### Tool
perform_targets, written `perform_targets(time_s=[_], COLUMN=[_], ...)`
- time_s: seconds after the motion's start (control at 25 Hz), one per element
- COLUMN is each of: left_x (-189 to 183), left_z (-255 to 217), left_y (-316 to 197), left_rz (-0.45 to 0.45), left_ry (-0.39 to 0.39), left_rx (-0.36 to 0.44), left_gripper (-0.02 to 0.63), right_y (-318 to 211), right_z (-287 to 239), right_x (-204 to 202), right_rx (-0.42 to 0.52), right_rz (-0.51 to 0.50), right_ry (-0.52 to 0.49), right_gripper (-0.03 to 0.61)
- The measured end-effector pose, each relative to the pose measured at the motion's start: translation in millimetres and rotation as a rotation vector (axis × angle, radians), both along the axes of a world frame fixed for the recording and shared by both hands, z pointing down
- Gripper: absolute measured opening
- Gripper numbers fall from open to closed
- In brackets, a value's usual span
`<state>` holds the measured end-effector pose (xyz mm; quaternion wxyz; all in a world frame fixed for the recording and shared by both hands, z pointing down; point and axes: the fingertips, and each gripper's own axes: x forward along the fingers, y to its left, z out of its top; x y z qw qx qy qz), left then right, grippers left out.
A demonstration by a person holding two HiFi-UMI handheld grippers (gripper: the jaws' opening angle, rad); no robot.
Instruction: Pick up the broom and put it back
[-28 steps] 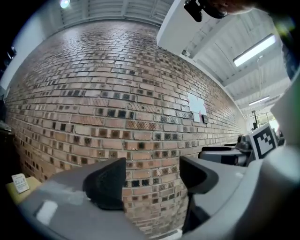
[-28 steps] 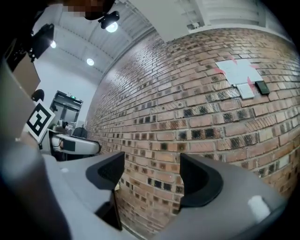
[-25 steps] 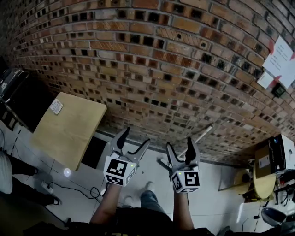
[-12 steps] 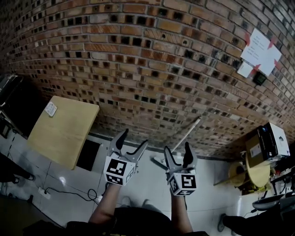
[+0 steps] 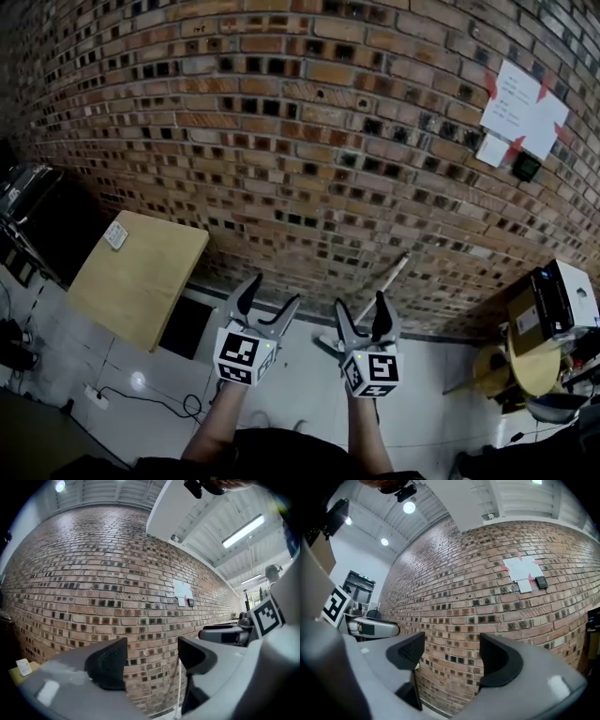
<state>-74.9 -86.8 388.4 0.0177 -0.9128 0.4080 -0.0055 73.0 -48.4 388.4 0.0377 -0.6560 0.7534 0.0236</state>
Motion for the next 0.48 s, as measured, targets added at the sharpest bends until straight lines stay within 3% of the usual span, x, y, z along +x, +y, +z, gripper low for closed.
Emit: perform_targets(time_s=[0.48], left_x=[19.0], left_z=[6.8], left_y=[4.9], left_rz=[-0.010], left_ry=[-0.012], left_rx=[-0.014], left_gripper=[0.337], right_y=[4.3], right_z=[4.1], right_x=[19.9], right_rx=[-0.016], right_rz=[-0.025], right_ry=[-0.015], right_gripper=[0.359])
